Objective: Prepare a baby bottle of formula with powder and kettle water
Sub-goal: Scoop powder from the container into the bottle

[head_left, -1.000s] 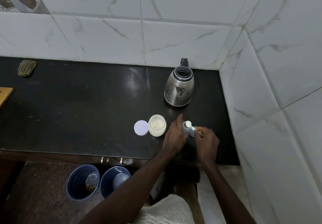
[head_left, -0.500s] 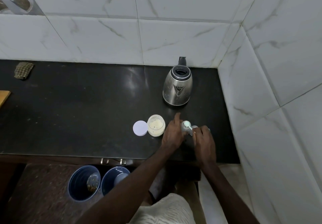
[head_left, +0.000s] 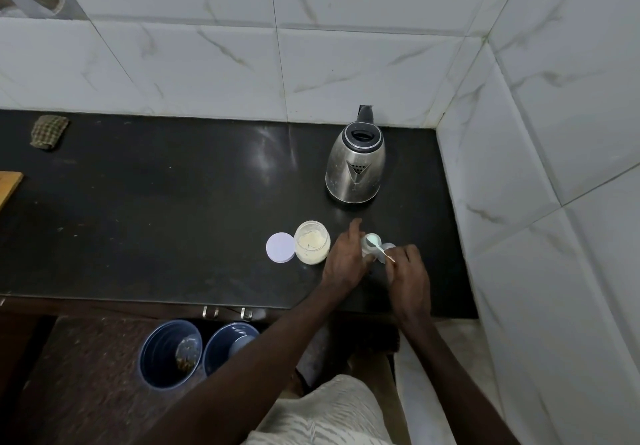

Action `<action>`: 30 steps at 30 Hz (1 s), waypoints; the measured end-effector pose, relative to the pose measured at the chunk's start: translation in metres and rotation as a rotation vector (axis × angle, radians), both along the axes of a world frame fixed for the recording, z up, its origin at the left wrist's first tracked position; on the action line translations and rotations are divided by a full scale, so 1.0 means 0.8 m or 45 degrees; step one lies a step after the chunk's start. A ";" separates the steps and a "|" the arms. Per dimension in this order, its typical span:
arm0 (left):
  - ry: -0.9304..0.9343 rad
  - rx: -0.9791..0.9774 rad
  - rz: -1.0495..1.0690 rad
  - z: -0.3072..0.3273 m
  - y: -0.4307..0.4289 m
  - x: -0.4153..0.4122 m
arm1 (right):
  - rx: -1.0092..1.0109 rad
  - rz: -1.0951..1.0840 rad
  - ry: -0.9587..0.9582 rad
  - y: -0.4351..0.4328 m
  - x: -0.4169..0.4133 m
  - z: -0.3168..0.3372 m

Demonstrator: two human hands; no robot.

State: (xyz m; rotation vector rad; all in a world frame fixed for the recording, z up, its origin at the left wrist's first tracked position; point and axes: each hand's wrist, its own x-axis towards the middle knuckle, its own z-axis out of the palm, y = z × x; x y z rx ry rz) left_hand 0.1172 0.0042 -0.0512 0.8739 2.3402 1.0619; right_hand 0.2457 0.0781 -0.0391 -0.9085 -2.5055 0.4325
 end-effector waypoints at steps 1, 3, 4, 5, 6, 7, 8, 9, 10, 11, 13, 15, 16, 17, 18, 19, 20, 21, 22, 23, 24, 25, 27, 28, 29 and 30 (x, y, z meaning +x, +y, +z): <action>-0.010 -0.002 -0.004 0.000 -0.001 0.000 | -0.120 -0.070 0.089 -0.003 -0.002 0.005; -0.017 0.002 -0.010 -0.002 -0.002 -0.001 | -0.328 -0.216 0.237 -0.006 -0.005 0.011; -0.009 0.002 -0.018 -0.005 -0.004 -0.001 | -0.424 -0.270 0.277 -0.006 -0.006 0.011; 0.008 0.007 -0.032 -0.007 -0.006 0.000 | -0.511 -0.314 0.307 -0.006 -0.007 0.012; 0.033 0.024 -0.046 -0.009 -0.008 0.001 | -0.590 -0.363 0.340 -0.006 -0.008 0.013; 0.060 0.046 -0.057 -0.012 -0.011 0.001 | -0.694 -0.425 0.371 -0.006 -0.009 0.014; 0.085 0.072 -0.067 -0.011 -0.013 0.002 | -0.836 -0.501 0.407 -0.006 -0.010 0.014; 0.107 0.094 -0.075 -0.010 -0.017 0.003 | -1.017 -0.578 0.463 -0.005 -0.011 0.012; 0.122 0.120 -0.081 -0.008 -0.021 0.003 | -1.212 -0.644 0.536 -0.006 -0.013 0.010; 0.131 0.157 -0.082 -0.005 -0.025 0.002 | -1.397 -0.701 0.624 -0.007 -0.016 0.010; 0.183 0.253 -0.058 0.002 -0.035 -0.002 | -1.682 -0.786 0.807 -0.010 -0.020 0.013; 0.263 0.356 -0.006 0.010 -0.046 -0.008 | -1.862 -0.813 0.948 -0.016 -0.025 0.025; 0.298 0.405 0.028 0.014 -0.052 -0.013 | -1.911 -0.808 0.983 -0.020 -0.027 0.031; 0.333 0.443 0.063 0.016 -0.058 -0.020 | -1.939 -0.797 0.995 -0.024 -0.030 0.036; 0.348 0.465 0.118 0.018 -0.064 -0.027 | -1.949 -0.780 0.990 -0.028 -0.033 0.039; 0.330 0.473 0.192 0.020 -0.071 -0.035 | -1.946 -0.756 0.969 -0.032 -0.037 0.042; 0.289 0.477 0.272 0.021 -0.077 -0.042 | -1.940 -0.720 0.933 -0.038 -0.044 0.046; 0.267 0.478 0.345 0.022 -0.084 -0.050 | -1.937 -0.684 0.888 -0.045 -0.051 0.048; 0.272 0.490 0.418 0.023 -0.089 -0.058 | -1.942 -0.657 0.839 -0.052 -0.060 0.048; 0.305 0.488 0.485 0.022 -0.094 -0.065 | -1.952 -0.632 0.790 -0.059 -0.069 0.049; 0.326 0.476 0.541 0.019 -0.099 -0.072 | -1.958 -0.610 0.748 -0.066 -0.079 0.049; 0.321 0.443 0.586 0.016 -0.104 -0.079 | -1.954 -0.598 0.710 -0.072 -0.088 0.049; 0.257 0.363 0.627 0.008 -0.114 -0.088 | -1.917 -0.593 0.647 -0.082 -0.106 0.045; 0.229 0.325 0.628 0.002 -0.119 -0.090 | -1.894 -0.599 0.622 -0.085 -0.114 0.042; 0.204 0.291 0.620 -0.003 -0.124 -0.091 | -1.870 -0.599 0.600 -0.089 -0.122 0.039; 0.174 0.266 0.611 -0.007 -0.128 -0.092 | -1.846 -0.595 0.589 -0.092 -0.129 0.036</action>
